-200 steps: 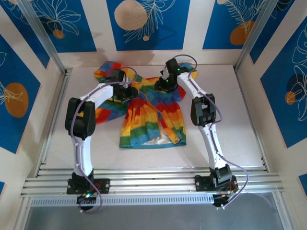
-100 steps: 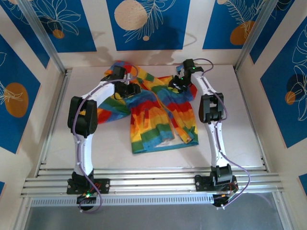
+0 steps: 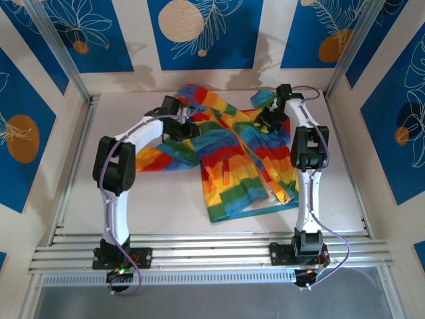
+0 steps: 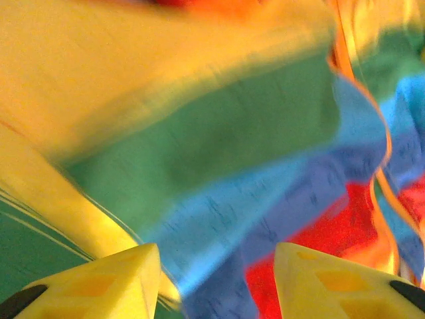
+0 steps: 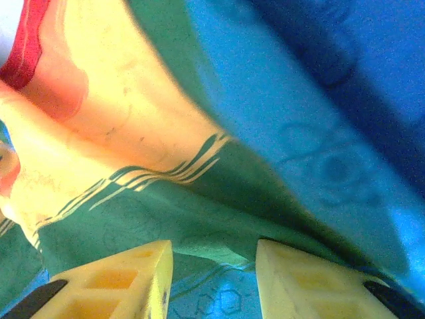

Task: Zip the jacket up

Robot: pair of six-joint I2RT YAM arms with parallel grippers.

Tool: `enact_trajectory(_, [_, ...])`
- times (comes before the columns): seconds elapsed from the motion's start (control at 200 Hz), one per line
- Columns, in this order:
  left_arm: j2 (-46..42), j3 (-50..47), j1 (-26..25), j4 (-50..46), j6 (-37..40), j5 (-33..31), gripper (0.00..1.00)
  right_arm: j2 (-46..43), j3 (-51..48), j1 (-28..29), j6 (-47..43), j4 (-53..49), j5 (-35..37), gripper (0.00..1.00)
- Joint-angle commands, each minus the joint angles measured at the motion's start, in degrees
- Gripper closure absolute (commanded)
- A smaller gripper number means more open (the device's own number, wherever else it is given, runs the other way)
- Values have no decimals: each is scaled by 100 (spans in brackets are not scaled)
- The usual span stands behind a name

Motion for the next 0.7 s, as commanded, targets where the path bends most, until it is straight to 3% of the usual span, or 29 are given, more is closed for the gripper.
enact_trajectory(0.0, [-312, -401, -665, 206, -104, 298, 53, -239, -167, 154, -209, -316, -29, 62])
enact_trajectory(0.165, [-251, -951, -1348, 942, -670, 417, 55, -420, -505, 234, -226, -280, -67, 62])
enact_trajectory(0.27, [-176, -1279, -1384, 1251, -975, 506, 56, -595, -715, 218, -205, -229, -117, 61])
enact_trajectory(0.43, [-149, -1642, -811, 1362, -1060, 511, 56, -770, -1020, 130, -97, -124, -141, 61])
enact_trajectory(0.695, [345, -1260, 464, 894, -629, 241, 56, -601, -946, 214, 150, 96, -649, 61])
